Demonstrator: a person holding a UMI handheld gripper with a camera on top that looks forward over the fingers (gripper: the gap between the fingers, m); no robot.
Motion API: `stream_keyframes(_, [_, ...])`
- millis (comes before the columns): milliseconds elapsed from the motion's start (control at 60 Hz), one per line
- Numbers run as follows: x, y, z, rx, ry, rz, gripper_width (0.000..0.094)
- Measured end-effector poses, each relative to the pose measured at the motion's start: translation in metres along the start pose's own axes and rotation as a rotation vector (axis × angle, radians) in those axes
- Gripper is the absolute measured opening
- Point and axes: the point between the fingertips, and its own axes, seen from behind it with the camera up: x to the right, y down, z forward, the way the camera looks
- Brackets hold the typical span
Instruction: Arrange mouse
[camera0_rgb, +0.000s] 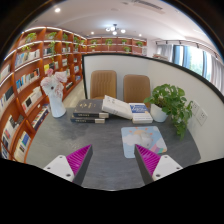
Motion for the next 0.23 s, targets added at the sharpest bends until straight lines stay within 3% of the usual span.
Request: stream_keyframes(233, [-0.030, 0.021, -0.026, 0.001, -0.009, -0.002, 0.0855])
